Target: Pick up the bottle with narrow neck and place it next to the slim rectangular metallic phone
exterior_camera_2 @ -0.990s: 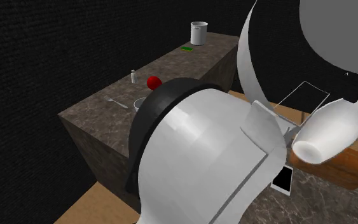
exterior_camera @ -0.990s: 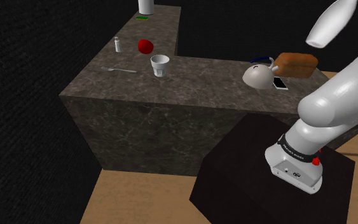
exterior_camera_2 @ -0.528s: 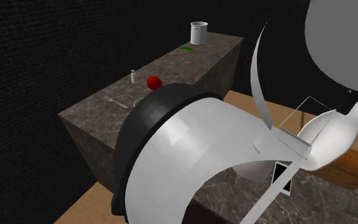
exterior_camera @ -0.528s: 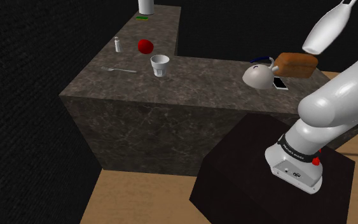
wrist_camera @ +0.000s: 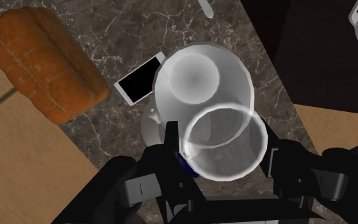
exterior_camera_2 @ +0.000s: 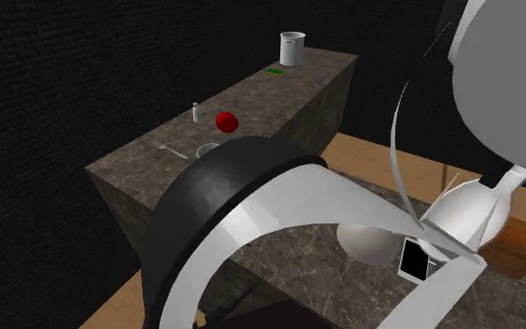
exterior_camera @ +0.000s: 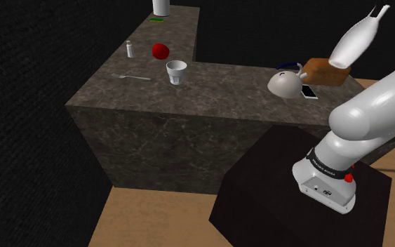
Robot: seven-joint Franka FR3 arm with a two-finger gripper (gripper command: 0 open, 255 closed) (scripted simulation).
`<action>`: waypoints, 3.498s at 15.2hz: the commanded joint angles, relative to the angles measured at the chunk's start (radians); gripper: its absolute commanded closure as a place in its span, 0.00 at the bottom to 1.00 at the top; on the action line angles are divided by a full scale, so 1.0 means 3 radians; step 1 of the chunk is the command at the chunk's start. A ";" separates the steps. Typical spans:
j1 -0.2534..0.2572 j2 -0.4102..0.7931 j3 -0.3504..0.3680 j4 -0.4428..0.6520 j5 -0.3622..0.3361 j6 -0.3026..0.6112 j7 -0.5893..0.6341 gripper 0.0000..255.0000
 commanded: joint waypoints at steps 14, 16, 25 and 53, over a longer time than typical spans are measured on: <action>-0.0028 -0.0179 0.0012 -0.0831 -0.0111 0.0679 0.0122 1.00; -0.0032 -0.0184 0.0006 -0.0925 -0.0118 0.0767 0.0130 1.00; -0.0048 -0.0164 -0.0036 -0.1309 -0.0131 0.1170 0.0148 1.00; -0.0054 0.0092 -0.0164 -0.1896 -0.0038 0.1975 0.0084 0.00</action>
